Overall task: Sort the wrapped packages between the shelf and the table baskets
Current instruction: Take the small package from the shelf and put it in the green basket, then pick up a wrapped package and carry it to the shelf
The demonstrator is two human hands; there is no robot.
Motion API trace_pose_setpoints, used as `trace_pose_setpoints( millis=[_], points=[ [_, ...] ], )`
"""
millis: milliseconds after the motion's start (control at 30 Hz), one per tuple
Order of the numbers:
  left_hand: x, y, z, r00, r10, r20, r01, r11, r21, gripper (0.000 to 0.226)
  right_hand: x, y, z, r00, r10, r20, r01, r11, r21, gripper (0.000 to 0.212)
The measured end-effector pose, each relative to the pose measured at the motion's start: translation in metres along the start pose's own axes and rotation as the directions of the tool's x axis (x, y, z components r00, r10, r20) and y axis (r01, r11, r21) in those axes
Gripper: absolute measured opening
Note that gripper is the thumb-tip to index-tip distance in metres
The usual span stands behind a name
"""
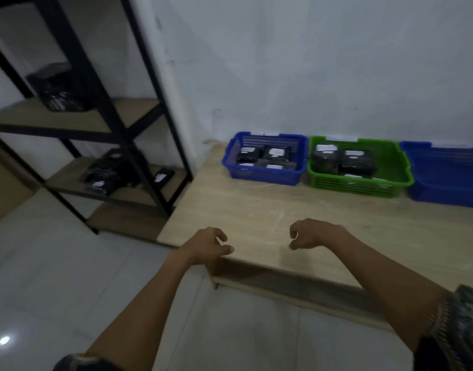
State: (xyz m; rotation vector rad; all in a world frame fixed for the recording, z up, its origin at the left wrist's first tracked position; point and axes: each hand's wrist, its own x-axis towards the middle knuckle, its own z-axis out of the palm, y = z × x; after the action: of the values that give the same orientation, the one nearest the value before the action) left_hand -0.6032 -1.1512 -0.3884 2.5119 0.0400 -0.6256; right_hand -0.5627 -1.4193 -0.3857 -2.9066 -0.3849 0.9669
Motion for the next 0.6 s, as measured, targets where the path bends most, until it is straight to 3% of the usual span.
trace_pose_setpoints(
  millis=[233,433,600],
  points=[
    [-0.053,-0.139,-0.057,0.997,-0.014,-0.074,0.005,0.994,-0.112,0.031,0.022,-0.172,0.017,0.989,-0.144,0.021,0.145,0.989,-0.038,0.044],
    [-0.043,-0.225,-0.116,0.985,-0.053,-0.166,0.029,0.989,-0.148,0.032,0.089,-0.279,0.005,0.967,-0.248,-0.062,0.247,0.969,-0.024,0.043],
    [-0.023,-0.31,-0.167,0.987,-0.127,-0.098,0.113,0.983,-0.142,0.04,0.156,-0.37,-0.011,0.959,-0.275,0.069,0.277,0.961,-0.02,0.043]
  ],
)
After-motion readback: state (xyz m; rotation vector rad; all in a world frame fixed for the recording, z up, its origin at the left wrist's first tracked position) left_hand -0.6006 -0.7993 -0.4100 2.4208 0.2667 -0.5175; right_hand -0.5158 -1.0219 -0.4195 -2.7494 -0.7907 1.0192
